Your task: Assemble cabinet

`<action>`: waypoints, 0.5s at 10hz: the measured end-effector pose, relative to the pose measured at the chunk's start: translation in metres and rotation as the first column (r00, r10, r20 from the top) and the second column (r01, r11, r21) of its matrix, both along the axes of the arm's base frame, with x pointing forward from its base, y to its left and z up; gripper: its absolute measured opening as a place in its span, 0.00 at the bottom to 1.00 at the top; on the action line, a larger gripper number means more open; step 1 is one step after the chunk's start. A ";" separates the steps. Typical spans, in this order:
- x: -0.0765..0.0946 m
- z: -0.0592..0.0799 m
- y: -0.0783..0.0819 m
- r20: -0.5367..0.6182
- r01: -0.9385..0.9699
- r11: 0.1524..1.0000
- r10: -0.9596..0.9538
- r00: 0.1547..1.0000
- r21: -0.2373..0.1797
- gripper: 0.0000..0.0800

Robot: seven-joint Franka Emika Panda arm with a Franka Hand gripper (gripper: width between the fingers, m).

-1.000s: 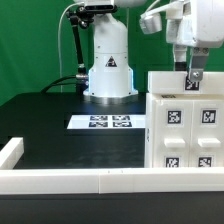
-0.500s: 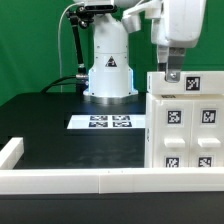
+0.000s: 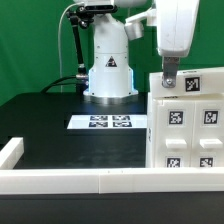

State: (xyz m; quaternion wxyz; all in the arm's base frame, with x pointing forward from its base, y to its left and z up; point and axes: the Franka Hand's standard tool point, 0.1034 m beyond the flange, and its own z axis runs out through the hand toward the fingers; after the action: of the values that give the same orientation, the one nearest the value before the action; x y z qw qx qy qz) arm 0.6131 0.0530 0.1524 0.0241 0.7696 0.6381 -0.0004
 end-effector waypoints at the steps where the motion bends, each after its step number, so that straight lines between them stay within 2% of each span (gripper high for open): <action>1: 0.001 0.000 -0.001 0.005 0.008 1.000 -0.008 1.000 0.001 0.70; 3: 0.001 0.000 -0.003 0.007 0.035 0.999 -0.035 0.999 0.002 0.70; 5: 0.001 0.001 -0.002 0.012 0.142 0.990 -0.142 0.990 0.007 0.70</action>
Offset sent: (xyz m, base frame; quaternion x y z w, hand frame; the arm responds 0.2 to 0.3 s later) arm 0.0000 0.0000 0.0000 0.0000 0.0000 0.0650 0.9979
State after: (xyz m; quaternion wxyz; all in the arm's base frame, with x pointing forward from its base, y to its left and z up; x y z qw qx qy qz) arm 0.6144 0.0513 0.1538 0.0255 0.8131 0.5816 0.0044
